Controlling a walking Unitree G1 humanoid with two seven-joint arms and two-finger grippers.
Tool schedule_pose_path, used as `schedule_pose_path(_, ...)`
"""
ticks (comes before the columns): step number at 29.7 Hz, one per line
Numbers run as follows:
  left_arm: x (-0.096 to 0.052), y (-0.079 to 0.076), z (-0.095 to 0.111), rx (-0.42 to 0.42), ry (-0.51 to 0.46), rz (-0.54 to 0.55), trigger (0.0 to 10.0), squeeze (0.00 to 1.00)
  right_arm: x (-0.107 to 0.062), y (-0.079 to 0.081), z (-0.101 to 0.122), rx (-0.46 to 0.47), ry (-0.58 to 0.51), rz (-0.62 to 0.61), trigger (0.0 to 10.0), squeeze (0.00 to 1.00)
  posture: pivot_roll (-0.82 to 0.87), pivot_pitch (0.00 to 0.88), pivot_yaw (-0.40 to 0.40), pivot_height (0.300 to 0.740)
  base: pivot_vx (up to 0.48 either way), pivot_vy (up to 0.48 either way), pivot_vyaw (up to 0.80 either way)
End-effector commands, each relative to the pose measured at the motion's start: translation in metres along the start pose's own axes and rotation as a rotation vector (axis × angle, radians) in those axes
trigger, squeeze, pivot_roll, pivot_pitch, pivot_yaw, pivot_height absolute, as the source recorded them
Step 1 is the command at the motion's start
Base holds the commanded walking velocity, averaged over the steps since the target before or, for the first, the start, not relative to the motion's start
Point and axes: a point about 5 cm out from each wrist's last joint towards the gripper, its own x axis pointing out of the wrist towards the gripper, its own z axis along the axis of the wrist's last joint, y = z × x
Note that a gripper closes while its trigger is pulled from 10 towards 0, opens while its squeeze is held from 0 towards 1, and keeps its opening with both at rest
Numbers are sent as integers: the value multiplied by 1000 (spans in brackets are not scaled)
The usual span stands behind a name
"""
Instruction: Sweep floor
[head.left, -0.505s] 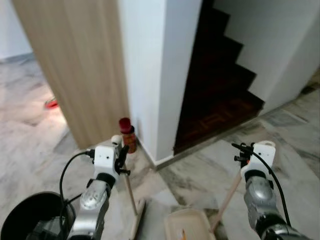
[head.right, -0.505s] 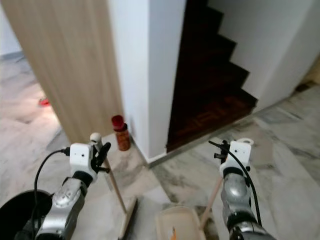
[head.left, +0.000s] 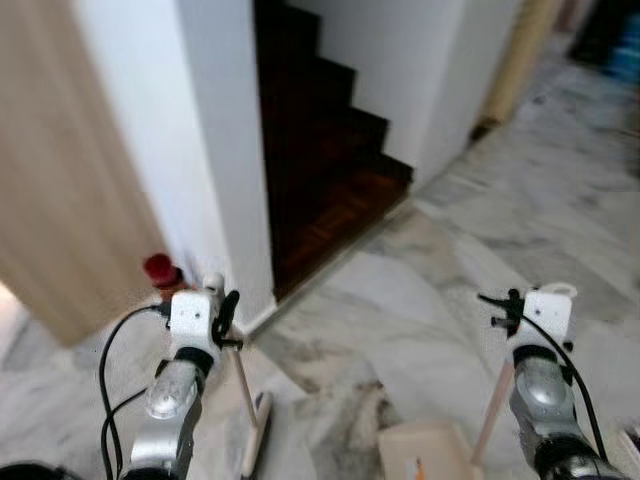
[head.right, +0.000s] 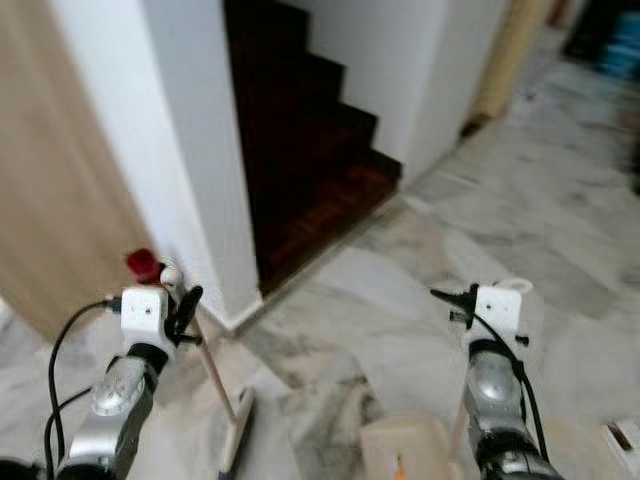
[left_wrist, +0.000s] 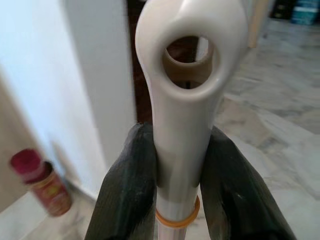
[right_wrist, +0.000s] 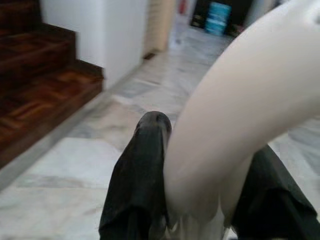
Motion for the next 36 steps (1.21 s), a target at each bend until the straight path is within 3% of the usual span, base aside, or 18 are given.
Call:
schedule_pose_path(1, 5, -5, 3, -5, -17, -13, 10000, 0, 0, 12, 3, 55, -12, 19, 10000, 0, 39, 0, 8, 740, 0, 0, -800)
schedule_pose_path(7, 4, -8, -5, -26, 1, 3, 10000, 0, -10, 32, -5, 148, 20, 56, 10000, 0, 23, 0, 1, 740, 0, 0, -800)
schedule_pose_path(13, 2, -4, -8, -36, 6, 29, 10000, 0, -22, 43, -14, 141, 19, 108, 10000, 0, 11, 0, -1, 740, 0, 0, -800)
schedule_pose_path(36, 2, -14, -9, -54, -9, -6, 10000, 0, -23, 24, -12, 138, -29, 76, 10000, 0, -24, 0, 18, 740, 0, 0, -759)
